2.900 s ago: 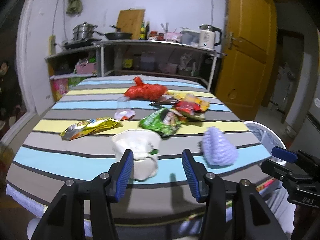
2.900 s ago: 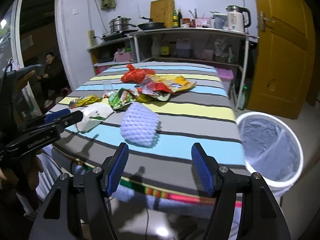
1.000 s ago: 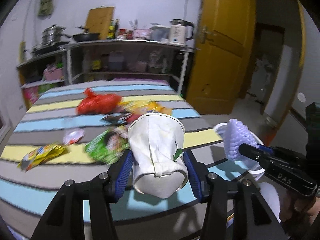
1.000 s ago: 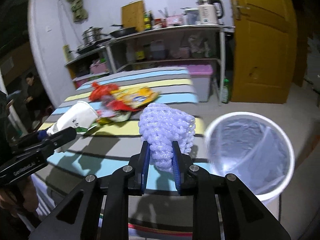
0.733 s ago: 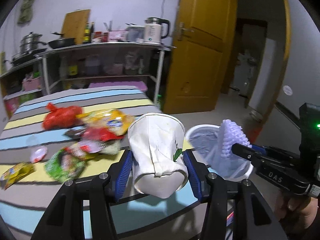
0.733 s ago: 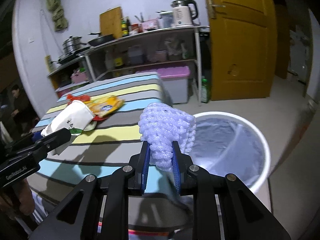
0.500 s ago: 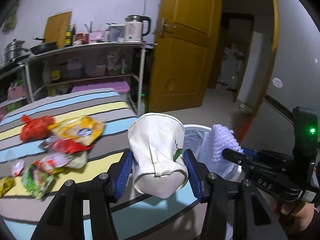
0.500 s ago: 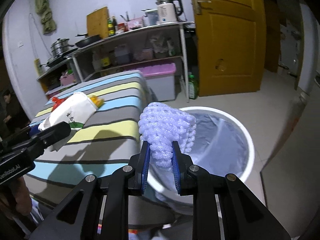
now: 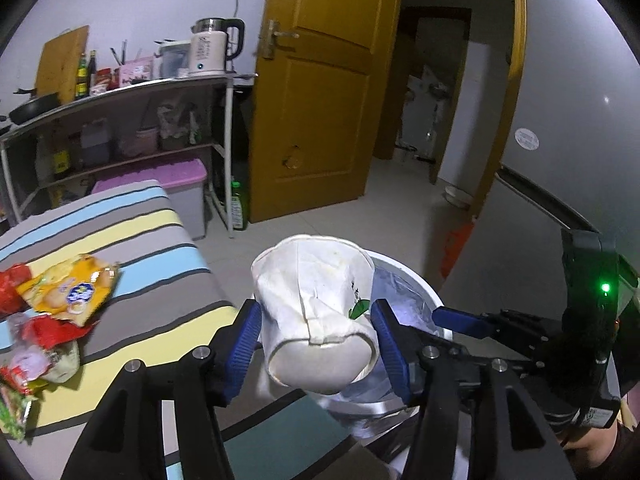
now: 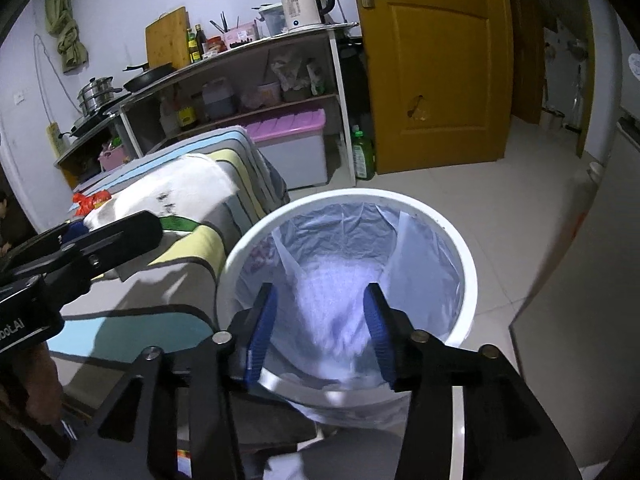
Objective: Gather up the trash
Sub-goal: 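Carry both items over the bin and open both tools to drop them, then move both tools back over the table toward the wrappers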
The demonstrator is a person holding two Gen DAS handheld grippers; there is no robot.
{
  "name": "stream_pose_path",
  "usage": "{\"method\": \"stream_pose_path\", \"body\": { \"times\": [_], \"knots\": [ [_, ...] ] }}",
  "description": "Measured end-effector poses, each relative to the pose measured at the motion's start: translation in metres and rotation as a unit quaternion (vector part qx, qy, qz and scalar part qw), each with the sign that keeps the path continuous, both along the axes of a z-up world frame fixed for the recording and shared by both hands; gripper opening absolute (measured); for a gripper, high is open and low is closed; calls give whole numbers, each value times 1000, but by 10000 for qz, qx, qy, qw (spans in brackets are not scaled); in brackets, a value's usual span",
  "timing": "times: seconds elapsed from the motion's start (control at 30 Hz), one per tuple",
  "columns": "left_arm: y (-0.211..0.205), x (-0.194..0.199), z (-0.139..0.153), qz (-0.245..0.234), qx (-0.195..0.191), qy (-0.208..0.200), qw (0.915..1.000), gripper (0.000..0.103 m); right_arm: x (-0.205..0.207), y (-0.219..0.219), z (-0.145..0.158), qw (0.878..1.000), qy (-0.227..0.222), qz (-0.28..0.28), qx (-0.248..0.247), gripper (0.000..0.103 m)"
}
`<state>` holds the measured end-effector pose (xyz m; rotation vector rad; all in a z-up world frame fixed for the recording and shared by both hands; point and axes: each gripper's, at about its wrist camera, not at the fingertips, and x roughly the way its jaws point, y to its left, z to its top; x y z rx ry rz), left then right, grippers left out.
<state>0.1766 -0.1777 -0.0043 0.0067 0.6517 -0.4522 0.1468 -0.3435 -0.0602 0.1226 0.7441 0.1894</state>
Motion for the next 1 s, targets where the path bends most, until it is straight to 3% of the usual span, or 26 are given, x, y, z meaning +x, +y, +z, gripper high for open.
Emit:
{"method": "stream_pose_path", "body": {
  "times": [0.6, 1.0],
  "knots": [
    [-7, 14, -19, -101, 24, 155, 9998, 58, -5, -12, 1, 9998, -124, -126, -56, 49],
    [15, -1, -7, 96, -252, 41, 9996, 58, -18, -3, 17, 9994, -330, -59, -85, 49]
  ]
}}
